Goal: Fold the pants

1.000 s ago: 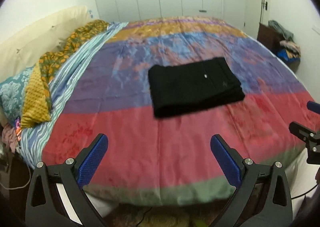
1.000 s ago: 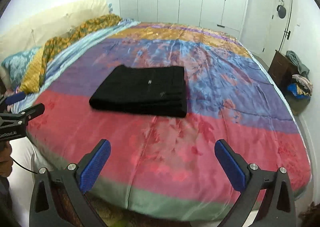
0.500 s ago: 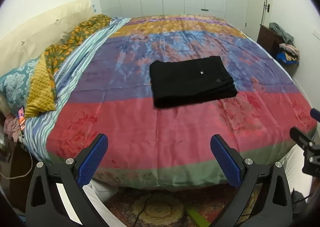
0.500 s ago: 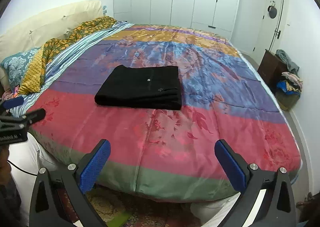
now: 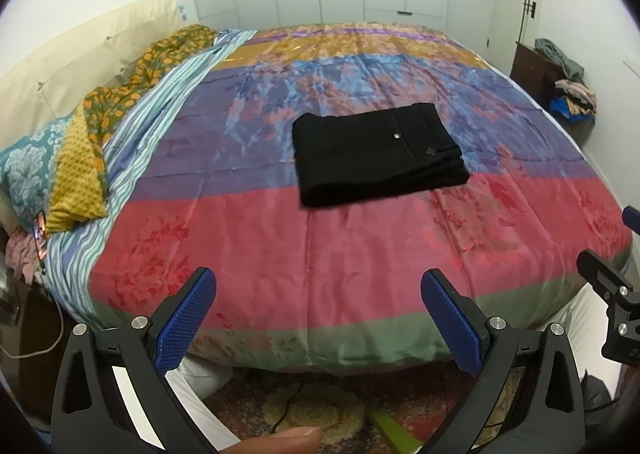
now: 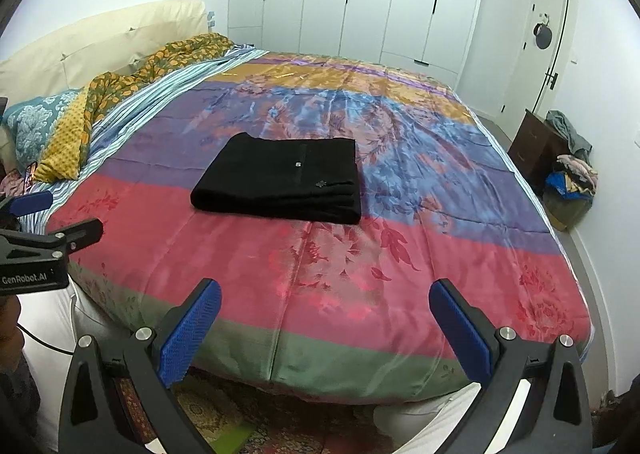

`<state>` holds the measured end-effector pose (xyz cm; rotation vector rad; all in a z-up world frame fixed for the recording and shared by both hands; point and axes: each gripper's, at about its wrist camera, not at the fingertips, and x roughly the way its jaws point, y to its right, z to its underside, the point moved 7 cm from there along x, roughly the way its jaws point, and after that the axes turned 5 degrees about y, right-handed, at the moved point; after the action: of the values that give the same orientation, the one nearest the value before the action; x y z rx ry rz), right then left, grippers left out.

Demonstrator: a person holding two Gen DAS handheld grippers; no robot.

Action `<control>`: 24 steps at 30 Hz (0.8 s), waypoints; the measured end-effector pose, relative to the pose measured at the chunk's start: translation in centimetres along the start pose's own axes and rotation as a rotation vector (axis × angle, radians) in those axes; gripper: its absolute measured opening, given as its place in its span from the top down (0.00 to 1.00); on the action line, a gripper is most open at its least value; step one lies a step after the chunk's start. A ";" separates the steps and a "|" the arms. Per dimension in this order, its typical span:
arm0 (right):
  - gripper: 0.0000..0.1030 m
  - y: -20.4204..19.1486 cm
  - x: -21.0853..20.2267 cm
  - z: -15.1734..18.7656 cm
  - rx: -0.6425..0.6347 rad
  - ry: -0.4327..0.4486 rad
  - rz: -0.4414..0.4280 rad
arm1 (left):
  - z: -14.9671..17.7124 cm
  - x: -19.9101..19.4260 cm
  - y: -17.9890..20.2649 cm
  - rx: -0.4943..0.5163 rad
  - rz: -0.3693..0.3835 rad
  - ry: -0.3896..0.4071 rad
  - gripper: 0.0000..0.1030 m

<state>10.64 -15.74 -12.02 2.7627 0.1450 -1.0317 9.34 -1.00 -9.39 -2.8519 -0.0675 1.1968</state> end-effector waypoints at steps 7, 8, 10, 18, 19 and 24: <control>0.00 -0.1 -0.1 -0.4 0.000 0.008 0.010 | 0.0 0.0 0.2 0.006 -0.003 0.003 0.01; 0.00 -0.1 -0.1 -0.5 -0.001 0.010 0.012 | 0.0 -0.1 0.3 0.007 -0.003 0.007 0.01; 0.00 -0.2 -0.1 -0.6 -0.005 0.011 0.015 | -0.1 -0.2 0.5 0.009 -0.002 0.014 0.01; 0.00 0.2 0.0 -0.4 0.004 0.009 0.023 | -0.2 -0.3 0.6 0.006 -0.001 0.017 0.01; 0.00 0.2 0.0 -0.4 0.006 0.009 0.023 | -0.3 -0.3 0.6 0.007 0.000 0.018 0.01; 0.00 0.2 0.0 -0.4 0.005 0.009 0.022 | -0.3 -0.8 0.6 -0.002 0.006 0.043 0.01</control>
<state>10.90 -15.89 -11.71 2.7677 0.1127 -1.0155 8.99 -1.67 -8.63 -2.8800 -0.0590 1.1367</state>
